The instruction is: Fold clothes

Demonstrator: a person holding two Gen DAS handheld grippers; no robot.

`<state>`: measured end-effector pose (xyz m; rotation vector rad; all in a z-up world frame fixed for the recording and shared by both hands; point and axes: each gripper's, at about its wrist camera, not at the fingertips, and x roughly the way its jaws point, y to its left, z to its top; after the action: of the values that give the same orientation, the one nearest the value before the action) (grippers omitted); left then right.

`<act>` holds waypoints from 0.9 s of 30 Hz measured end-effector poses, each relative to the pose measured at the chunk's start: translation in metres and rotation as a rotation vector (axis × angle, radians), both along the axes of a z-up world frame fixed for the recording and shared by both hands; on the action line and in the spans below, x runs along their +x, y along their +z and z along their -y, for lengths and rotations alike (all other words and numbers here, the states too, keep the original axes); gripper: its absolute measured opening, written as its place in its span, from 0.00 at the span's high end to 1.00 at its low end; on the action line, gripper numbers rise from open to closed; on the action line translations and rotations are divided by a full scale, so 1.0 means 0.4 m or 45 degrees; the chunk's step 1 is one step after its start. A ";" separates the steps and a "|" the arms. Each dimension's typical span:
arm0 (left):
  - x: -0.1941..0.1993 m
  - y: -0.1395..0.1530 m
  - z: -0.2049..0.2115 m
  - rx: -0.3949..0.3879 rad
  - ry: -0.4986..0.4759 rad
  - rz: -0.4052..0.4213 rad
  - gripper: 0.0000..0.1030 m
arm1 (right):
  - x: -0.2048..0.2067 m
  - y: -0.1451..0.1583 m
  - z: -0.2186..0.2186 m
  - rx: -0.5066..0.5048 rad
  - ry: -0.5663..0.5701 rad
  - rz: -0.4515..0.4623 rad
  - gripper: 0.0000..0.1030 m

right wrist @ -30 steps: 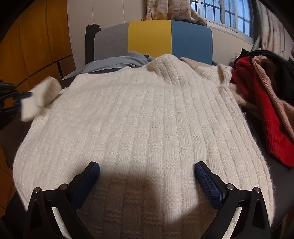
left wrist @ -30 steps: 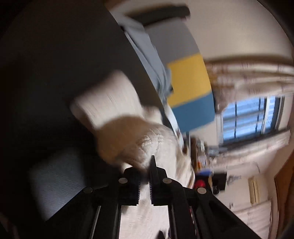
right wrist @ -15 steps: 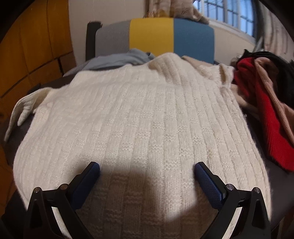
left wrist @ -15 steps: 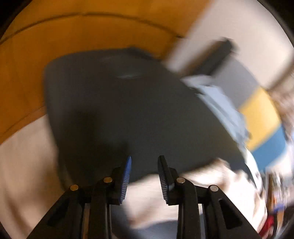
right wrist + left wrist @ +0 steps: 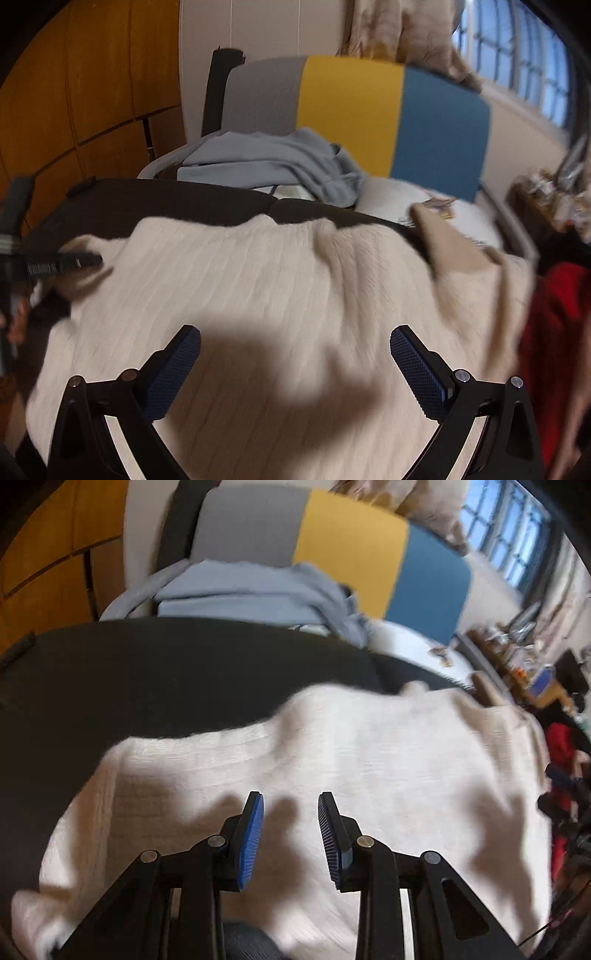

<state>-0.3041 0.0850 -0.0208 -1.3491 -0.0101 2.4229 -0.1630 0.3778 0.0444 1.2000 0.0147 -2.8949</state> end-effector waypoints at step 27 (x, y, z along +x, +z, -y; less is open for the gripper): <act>-0.260 0.015 0.198 -0.264 0.254 -0.168 0.72 | -0.275 -0.164 0.152 -0.145 -0.393 0.151 0.00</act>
<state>-0.4079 0.0057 -0.0148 -1.3255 0.1510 2.7416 -0.2732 0.3169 -0.0214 1.4684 -0.3634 -3.0163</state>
